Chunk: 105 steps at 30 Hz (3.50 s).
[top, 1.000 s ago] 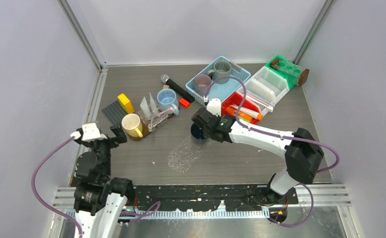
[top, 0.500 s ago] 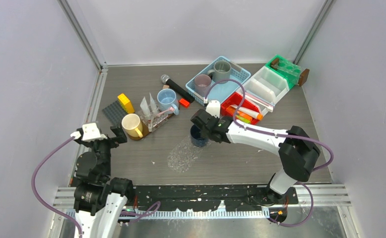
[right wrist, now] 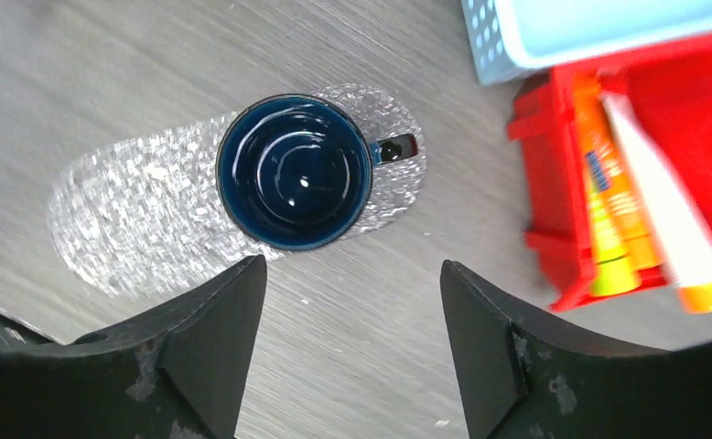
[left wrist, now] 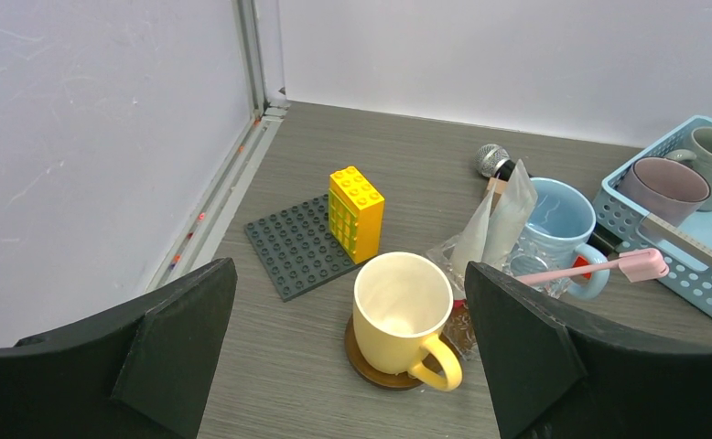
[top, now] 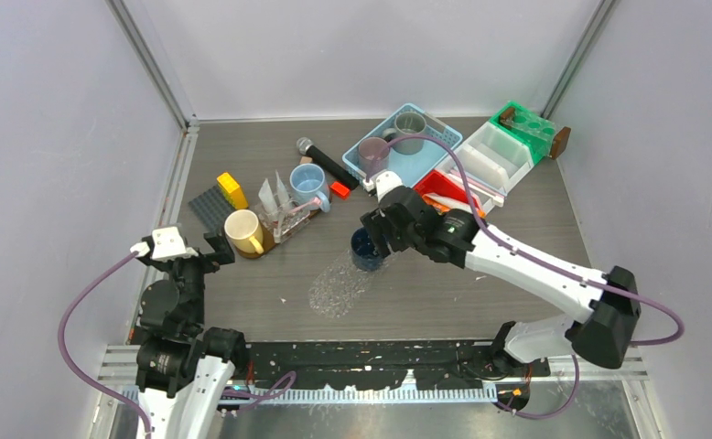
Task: Prepare toiletry sets of a toothbrush and toothpaste on the tray
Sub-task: Place the cup on the tray, then adjust the cup on the tray.
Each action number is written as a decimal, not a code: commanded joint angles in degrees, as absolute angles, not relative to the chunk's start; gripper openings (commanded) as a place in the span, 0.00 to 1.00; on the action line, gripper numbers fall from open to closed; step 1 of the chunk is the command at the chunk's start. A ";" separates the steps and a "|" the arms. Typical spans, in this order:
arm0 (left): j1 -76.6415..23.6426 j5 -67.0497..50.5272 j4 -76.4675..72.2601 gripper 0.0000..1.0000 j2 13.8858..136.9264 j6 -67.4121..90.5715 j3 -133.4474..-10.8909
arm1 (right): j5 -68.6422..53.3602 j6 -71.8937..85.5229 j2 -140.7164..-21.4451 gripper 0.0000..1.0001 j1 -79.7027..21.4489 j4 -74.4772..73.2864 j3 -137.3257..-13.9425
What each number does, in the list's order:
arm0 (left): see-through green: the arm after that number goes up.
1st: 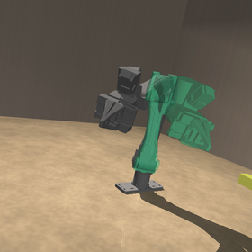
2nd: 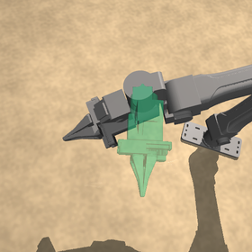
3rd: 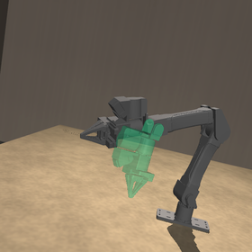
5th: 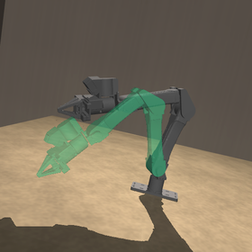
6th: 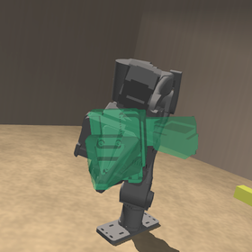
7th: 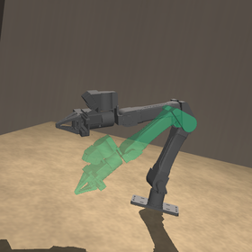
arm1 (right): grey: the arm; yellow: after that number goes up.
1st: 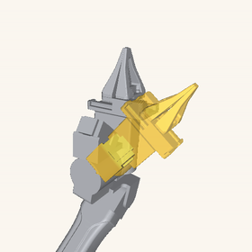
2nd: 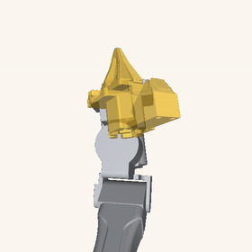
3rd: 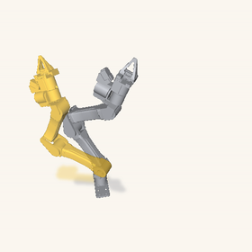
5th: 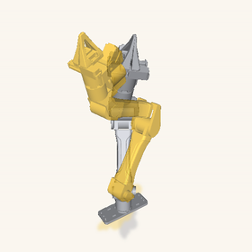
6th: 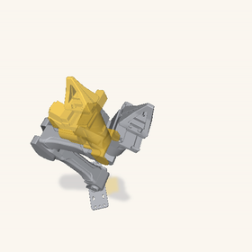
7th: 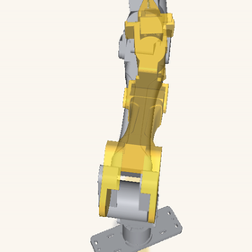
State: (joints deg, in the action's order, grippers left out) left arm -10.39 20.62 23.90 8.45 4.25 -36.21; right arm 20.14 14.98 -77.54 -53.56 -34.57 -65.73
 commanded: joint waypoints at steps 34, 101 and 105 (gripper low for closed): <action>-12.16 21.08 21.98 0.98 6.67 4.22 -35.95 | 2.37 -38.82 -93.58 0.64 -55.72 -40.20 -72.80; -12.26 20.90 22.49 0.98 7.12 4.22 -36.12 | 8.69 23.28 -114.14 0.01 -53.11 -57.84 -87.80; -12.23 20.91 22.59 0.98 7.29 4.18 -36.13 | 8.29 21.93 -112.86 0.01 -52.53 -57.54 -85.45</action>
